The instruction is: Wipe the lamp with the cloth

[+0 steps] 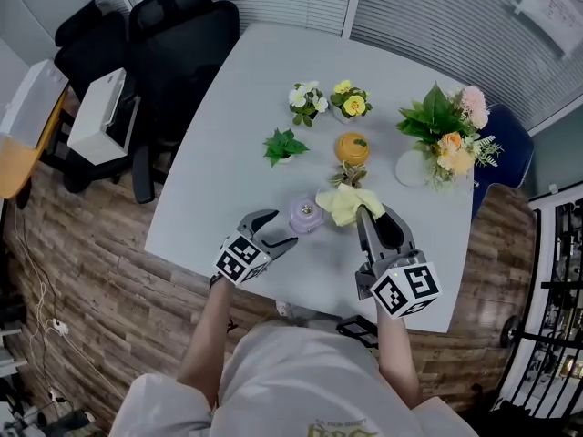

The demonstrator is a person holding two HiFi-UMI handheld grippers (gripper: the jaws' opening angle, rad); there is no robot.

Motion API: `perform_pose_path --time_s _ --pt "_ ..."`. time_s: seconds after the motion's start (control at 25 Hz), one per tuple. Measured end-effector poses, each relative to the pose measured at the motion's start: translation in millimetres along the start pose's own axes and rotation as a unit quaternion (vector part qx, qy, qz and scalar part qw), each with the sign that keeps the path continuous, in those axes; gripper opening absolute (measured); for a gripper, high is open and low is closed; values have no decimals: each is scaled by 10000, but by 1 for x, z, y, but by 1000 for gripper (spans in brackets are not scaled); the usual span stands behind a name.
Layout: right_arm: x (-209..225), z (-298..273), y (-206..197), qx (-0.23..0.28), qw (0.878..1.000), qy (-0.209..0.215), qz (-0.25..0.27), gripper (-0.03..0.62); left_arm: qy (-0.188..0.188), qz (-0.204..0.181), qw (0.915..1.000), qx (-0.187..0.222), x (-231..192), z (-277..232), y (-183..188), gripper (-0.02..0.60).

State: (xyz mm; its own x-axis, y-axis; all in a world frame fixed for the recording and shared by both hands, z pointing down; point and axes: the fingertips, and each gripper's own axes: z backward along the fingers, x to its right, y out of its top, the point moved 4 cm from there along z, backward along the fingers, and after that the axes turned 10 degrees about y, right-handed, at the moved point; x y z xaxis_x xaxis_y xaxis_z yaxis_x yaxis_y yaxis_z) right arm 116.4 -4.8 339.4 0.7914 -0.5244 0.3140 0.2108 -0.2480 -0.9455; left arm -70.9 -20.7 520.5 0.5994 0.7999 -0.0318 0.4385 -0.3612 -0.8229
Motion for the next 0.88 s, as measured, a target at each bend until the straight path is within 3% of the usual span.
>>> perform_pose_path --time_s 0.44,0.88 --pt "12 -24 -4 -96 9996 214 -182 100 -347 -739 9955 -478 -8 -31 -19 307" --pt "14 -46 -13 -251 9978 476 -389 98 -784 -1438 9833 -797 -8 -54 -32 307"
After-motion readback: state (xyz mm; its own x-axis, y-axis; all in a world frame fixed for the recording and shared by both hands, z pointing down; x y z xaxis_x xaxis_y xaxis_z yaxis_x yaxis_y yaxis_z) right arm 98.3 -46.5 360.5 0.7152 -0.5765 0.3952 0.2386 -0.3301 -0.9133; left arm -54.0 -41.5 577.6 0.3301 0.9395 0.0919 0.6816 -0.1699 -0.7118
